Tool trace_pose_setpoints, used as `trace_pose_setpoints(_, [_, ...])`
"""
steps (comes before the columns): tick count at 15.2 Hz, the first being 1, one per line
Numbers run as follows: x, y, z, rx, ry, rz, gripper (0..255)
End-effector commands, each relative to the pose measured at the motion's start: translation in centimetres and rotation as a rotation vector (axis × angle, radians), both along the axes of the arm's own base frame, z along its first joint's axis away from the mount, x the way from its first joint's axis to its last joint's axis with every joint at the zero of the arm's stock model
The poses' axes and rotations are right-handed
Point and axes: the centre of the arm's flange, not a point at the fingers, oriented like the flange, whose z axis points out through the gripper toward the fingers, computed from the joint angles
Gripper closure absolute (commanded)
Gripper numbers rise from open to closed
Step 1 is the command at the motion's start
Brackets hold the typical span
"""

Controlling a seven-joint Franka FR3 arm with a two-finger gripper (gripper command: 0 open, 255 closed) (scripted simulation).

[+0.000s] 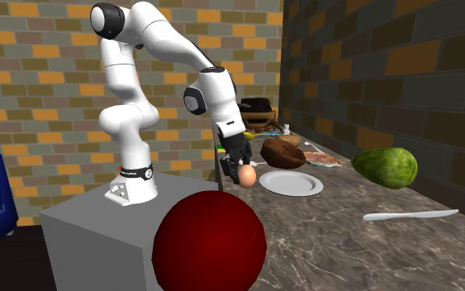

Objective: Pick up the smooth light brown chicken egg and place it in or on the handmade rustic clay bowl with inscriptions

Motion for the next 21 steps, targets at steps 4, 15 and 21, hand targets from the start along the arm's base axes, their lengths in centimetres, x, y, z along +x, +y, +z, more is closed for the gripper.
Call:
trace_pose_setpoints(4, [0.0, 0.0, -0.1, 0.000, 0.001, 0.001, 255])
trace_pose_setpoints(15, [0.0, 0.0, 5.3, 0.000, 0.001, 0.001, 255])
trace_pose_setpoints(21, [0.0, 0.0, 8.4, 0.000, 0.001, 0.001, 255])
